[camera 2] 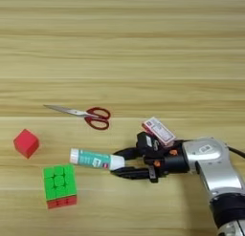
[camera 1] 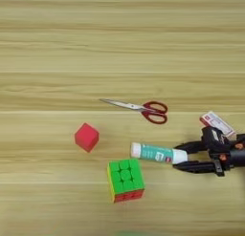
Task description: Move the objects on the table
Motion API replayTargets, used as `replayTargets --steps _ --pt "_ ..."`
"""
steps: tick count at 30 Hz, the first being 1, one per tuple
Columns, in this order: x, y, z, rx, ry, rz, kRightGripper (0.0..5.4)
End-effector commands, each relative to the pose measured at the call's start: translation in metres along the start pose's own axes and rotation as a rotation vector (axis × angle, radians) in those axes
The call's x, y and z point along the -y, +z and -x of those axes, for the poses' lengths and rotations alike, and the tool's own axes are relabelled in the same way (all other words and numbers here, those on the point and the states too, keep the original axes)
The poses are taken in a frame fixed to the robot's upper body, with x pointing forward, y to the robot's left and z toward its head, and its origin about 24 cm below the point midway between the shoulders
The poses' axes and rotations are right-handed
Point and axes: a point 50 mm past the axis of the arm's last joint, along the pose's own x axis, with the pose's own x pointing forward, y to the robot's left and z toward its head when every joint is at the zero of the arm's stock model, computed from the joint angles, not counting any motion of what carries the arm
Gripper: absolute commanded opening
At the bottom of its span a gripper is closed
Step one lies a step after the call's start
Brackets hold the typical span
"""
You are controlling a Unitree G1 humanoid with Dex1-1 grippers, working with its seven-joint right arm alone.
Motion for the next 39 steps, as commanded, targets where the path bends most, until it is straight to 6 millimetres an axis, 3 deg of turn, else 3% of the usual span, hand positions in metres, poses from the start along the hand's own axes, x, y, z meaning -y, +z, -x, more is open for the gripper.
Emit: replayTargets --steps 1,7,8,22,29,39 --pt "0.013 0.015 0.018 -0.035 -0.085 0.087 1.71" --pt "0.012 0.013 0.017 -0.037 -0.09 0.082 1.71" --pt "0.012 0.013 0.017 -0.036 -0.091 0.081 2.0" --pt "0.014 0.018 0.021 -0.001 -0.118 0.083 3.59" --pt "0.017 0.039 0.028 0.125 -0.112 0.075 4.35" --pt "0.023 0.086 0.039 0.405 -0.098 0.029 5.36"
